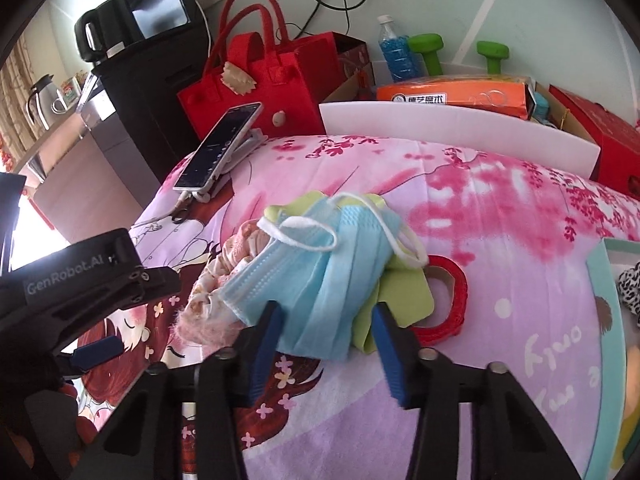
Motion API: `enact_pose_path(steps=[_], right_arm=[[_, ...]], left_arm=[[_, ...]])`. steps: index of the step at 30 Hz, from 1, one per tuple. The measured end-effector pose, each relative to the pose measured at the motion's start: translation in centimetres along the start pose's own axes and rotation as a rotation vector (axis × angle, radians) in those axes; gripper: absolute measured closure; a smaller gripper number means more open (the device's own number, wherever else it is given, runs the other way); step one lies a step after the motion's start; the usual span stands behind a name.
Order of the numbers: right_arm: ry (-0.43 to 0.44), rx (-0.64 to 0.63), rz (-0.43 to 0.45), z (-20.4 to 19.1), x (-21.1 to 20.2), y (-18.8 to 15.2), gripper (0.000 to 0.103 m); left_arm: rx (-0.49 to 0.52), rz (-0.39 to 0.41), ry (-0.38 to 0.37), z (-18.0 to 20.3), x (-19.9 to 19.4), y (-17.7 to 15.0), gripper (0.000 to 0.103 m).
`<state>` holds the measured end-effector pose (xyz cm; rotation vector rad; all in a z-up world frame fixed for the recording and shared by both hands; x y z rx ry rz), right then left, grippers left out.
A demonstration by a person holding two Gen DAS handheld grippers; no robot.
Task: Organize soft objects
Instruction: 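Grasp the pink-and-white scrunchie with the left tool while the right tool grasps the blue face mask, then carry the scrunchie and blue mask over the white tray with both tools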
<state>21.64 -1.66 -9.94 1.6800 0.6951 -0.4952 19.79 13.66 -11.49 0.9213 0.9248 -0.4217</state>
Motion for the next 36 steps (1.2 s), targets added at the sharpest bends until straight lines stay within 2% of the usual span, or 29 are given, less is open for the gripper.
enact_pose_path(steps=[4,6,9,15,17,19,22,27,31,36], right_arm=[[0.010,0.029,-0.020,0.4,0.3,-0.5,0.074],[0.013,0.048,-0.034,0.7,0.5,-0.8,0.085],[0.017,0.068,-0.044,1.0,0.5,-1.0,0.090],[0.025,0.086,-0.049,1.4,0.3,-1.0,0.094],[0.026,0.090,-0.051,1.6,0.3,-0.9,0.094],[0.026,0.095,-0.052,1.8,0.2,-0.9,0.094],[0.030,0.096,-0.055,2.0,0.1,-0.9,0.094],[0.029,0.104,-0.054,2.4,-0.1,-0.7,0.094],[0.028,0.109,-0.054,2.6,-0.2,-0.6,0.095],[0.026,0.107,-0.050,2.8,-0.5,-0.4,0.096]], left_arm=[[0.003,-0.018,-0.029,0.8,0.3,-0.4,0.005],[0.014,-0.030,-0.033,1.1,0.5,-0.8,0.005],[0.030,-0.046,-0.039,1.6,0.8,-1.3,0.006],[0.071,-0.068,-0.054,2.7,1.7,-2.1,0.031],[0.081,-0.078,-0.065,3.1,1.9,-2.4,0.042],[0.089,-0.086,-0.085,3.6,2.0,-2.8,0.058],[0.099,-0.097,-0.111,4.2,2.0,-3.1,0.071],[0.094,-0.106,-0.129,4.6,2.1,-3.3,0.073],[0.090,-0.110,-0.138,4.7,2.1,-3.4,0.083],[0.098,-0.102,-0.155,5.1,1.9,-3.4,0.089]])
Point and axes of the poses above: each gripper's, at about its wrist camera, not at the fingertips, and x roughly the way its jaws point, z to its right, y to its top, the point moved 10 cm from there along x, roughly the way its jaws point, and after that the axes turned 10 degrees about z, right-handed, at the moved point
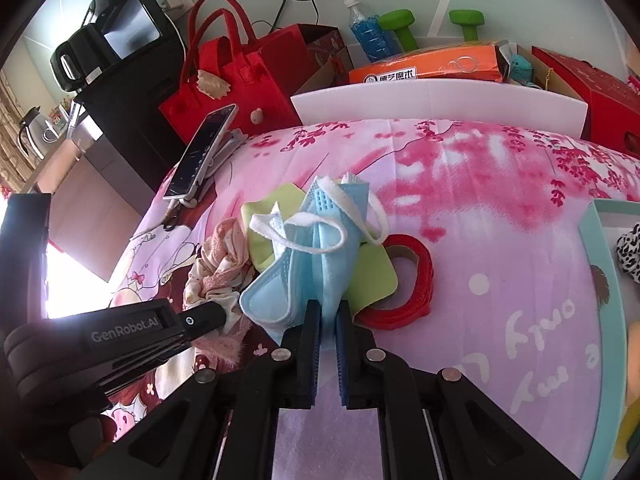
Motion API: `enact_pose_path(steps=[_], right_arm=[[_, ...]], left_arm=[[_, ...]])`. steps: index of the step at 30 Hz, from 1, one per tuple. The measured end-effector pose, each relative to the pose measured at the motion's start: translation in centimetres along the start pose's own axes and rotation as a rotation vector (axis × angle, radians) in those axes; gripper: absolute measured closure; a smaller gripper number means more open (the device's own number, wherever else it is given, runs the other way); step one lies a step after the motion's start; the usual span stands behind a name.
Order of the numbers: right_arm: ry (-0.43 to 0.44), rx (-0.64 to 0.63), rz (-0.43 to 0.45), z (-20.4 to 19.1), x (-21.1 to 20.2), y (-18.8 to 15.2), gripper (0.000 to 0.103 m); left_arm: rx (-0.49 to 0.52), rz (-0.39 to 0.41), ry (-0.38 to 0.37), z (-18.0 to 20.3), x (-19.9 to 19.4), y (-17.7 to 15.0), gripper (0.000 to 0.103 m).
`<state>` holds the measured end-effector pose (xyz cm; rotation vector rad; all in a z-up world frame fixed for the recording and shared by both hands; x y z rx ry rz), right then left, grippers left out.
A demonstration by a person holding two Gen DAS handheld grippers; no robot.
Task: Organize soft objects
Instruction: 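Carry the scrunchie and blue mask over the white tray with both tools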
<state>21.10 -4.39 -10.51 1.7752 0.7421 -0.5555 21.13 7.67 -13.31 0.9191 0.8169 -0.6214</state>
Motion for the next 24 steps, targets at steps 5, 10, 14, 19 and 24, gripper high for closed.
enact_pose_path(steps=[5,10,14,19,24], right_arm=[[0.003,-0.004,0.007,0.0,-0.3,0.2,0.097],[0.006,-0.016,0.028,0.0,-0.9,0.7,0.098],[0.007,-0.009,0.050,0.1,-1.8,1.5,0.098],[0.013,-0.001,0.112,0.3,-4.3,3.4,0.098],[0.006,0.003,0.201,1.0,-7.9,5.9,0.098]], left_arm=[[0.009,0.012,-0.010,0.3,-0.4,0.2,0.092],[0.020,0.040,-0.020,0.9,-1.2,0.6,0.093],[0.030,0.068,-0.026,1.4,-2.3,0.9,0.093],[0.043,0.109,-0.048,2.3,-3.9,1.6,0.093],[0.063,0.183,-0.083,3.6,-7.0,2.8,0.093]])
Point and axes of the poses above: each gripper's, at about its wrist camera, not at the fingertips, and x roughly the way its jaws point, z to its right, y to its top, the point moved 10 cm from there along x, roughly the way its jaws point, and after that the axes turned 10 degrees about z, right-handed, at the moved point
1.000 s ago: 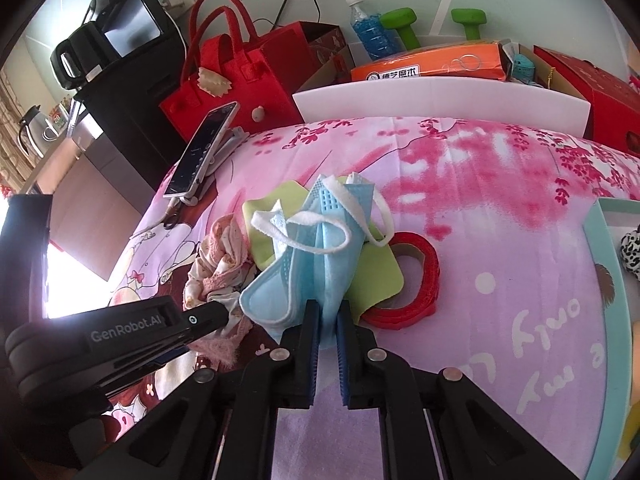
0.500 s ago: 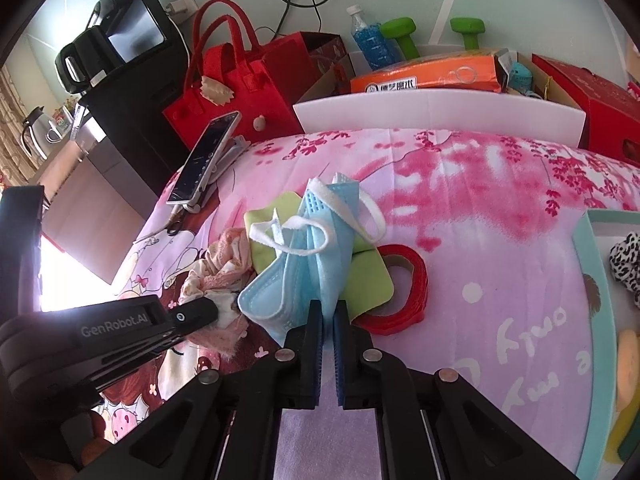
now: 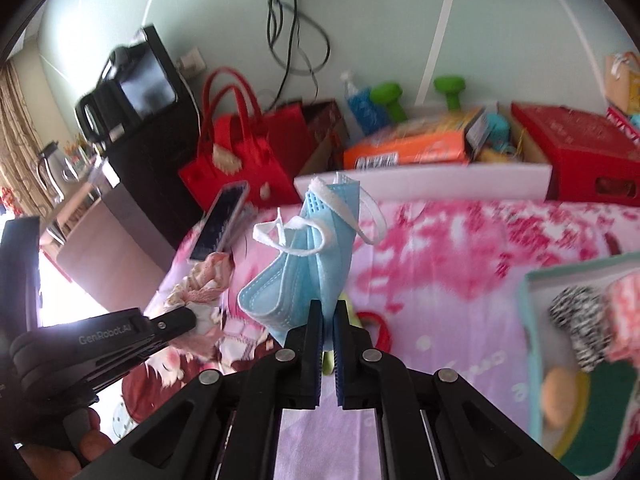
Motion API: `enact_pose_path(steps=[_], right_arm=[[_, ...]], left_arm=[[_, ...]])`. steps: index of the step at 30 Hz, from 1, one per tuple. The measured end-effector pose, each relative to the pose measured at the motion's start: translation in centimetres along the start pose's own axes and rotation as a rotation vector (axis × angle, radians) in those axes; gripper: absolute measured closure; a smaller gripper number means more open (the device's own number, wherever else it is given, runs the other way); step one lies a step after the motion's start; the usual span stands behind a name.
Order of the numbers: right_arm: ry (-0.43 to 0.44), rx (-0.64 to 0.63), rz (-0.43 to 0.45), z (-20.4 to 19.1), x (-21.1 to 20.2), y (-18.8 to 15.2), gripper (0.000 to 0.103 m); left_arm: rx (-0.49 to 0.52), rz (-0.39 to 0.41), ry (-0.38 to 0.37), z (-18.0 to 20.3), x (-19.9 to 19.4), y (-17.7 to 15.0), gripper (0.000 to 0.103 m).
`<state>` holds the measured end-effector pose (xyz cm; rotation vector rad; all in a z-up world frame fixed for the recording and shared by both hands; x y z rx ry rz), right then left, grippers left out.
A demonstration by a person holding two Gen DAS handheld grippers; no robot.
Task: Organize soft objects
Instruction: 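Carry the scrunchie and blue mask over the white tray with both tools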
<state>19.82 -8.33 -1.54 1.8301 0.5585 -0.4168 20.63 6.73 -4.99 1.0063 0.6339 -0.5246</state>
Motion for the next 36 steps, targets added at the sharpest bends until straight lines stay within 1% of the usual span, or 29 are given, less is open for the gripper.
enact_pose_path(steps=[5,9,13,16,18,25,29,34,36], right_arm=[[-0.042,0.019,0.047,1.8,-2.4,1.9,0.098],[-0.096,0.034,0.045,3.9,-3.3,2.4,0.098],[-0.131,0.077,0.047,6.5,-4.8,2.7,0.098],[-0.173,0.084,0.073,8.5,-6.5,3.4,0.098],[-0.215,0.091,0.091,10.2,-7.8,4.0,0.098],[-0.335,0.159,0.127,16.4,-11.9,4.7,0.098],[-0.402,0.181,0.126,19.6,-13.6,4.6,0.098],[-0.455,0.219,0.113,23.1,-15.5,4.1,0.098],[-0.492,0.236,0.107,24.9,-16.4,3.8,0.098]], left_arm=[[0.025,0.065,-0.033,1.6,-2.7,1.4,0.093],[0.053,0.097,-0.062,3.1,-4.4,1.7,0.093],[0.084,0.106,-0.082,4.4,-5.4,1.3,0.093],[0.110,0.102,-0.095,5.4,-5.8,0.7,0.093],[0.128,0.096,-0.104,6.2,-5.9,0.2,0.093],[0.211,0.072,-0.183,10.7,-6.7,-2.0,0.093],[0.263,0.047,-0.234,13.6,-7.1,-3.8,0.093],[0.329,-0.004,-0.303,17.3,-7.4,-6.9,0.093],[0.351,-0.024,-0.324,18.5,-7.4,-8.1,0.093]])
Point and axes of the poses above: each gripper's, at about its wrist camera, not at the fingertips, and x roughly the way its jaws point, z to its right, y to its top, the point moved 10 cm from there along x, roughly the way its jaws point, and after that the axes turned 10 degrees about z, right-handed, at the moved point
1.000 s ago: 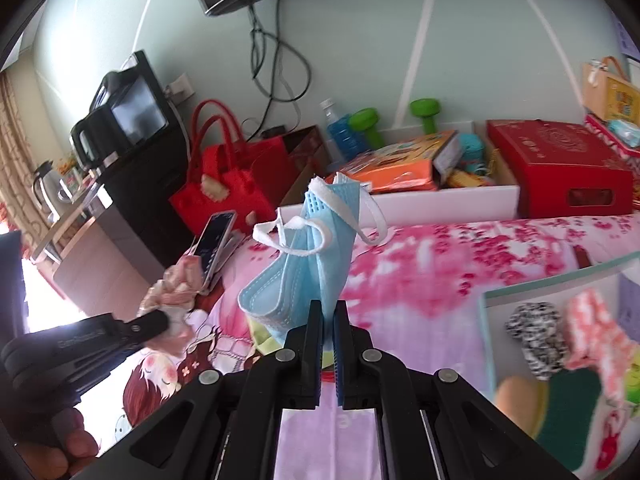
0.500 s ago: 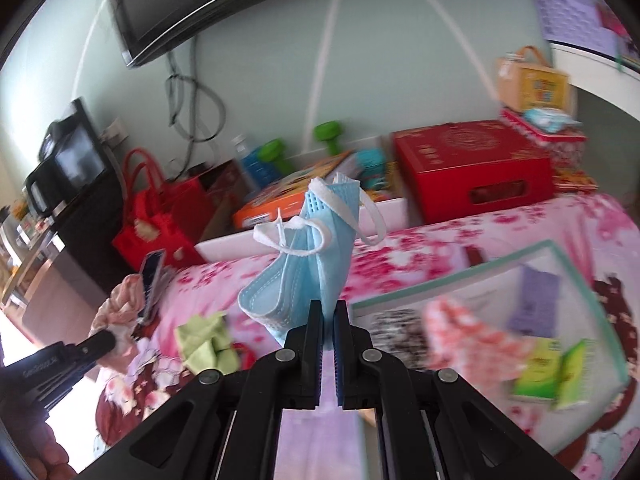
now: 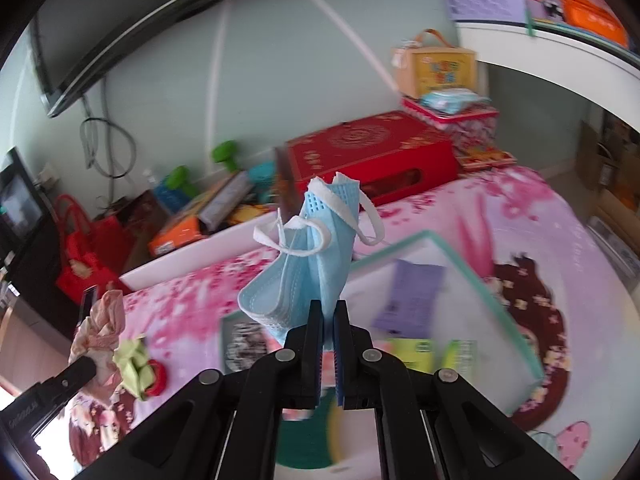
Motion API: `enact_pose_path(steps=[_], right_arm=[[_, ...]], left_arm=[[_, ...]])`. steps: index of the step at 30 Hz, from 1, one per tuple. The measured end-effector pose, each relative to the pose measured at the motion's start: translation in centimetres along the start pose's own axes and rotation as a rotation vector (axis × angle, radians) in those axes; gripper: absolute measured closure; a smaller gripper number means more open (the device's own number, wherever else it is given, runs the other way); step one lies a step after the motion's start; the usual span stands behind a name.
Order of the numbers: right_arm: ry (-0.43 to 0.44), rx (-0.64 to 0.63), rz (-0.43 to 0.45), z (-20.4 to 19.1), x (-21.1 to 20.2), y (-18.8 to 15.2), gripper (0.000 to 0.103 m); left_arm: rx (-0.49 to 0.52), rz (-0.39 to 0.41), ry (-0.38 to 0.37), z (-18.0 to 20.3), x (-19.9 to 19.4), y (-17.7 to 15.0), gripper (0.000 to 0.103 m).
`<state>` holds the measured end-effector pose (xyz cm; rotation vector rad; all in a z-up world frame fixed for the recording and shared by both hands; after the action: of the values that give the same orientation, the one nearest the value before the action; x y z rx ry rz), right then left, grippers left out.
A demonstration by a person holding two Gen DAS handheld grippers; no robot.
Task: Organize soft objects
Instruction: 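Carry the scrunchie and blue mask over the white tray with both tools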
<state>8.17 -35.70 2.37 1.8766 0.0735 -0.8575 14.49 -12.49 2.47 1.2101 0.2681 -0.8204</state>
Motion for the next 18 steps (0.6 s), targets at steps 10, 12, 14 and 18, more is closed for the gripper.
enact_pose_path(steps=[10,12,14,18], right_arm=[[-0.112,0.110,-0.015,7.8,-0.3,0.3,0.098],[-0.115,0.115,-0.015,8.4,-0.3,0.4,0.098],[-0.111,0.116,-0.019,8.5,-0.1,0.4,0.098],[-0.092,0.101,-0.044,7.8,0.8,-0.2,0.098]], left_arm=[[0.110,-0.142,-0.129,7.8,2.8,-5.4,0.093],[0.128,-0.162,-0.132,8.6,3.5,-6.3,0.093],[0.141,-0.178,-0.128,9.0,4.0,-7.1,0.093],[0.164,-0.192,-0.123,9.5,5.1,-8.1,0.093]])
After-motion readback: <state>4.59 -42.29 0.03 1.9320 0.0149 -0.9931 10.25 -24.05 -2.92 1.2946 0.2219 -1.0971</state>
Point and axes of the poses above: each gripper's, at about its wrist camera, not at the fingertips, and x roughly the way its jaws point, z to its right, y to its top, the point moved 10 cm from there along x, roughly the way its jaws point, and after that the axes turned 10 degrees about z, right-handed, at the moved point
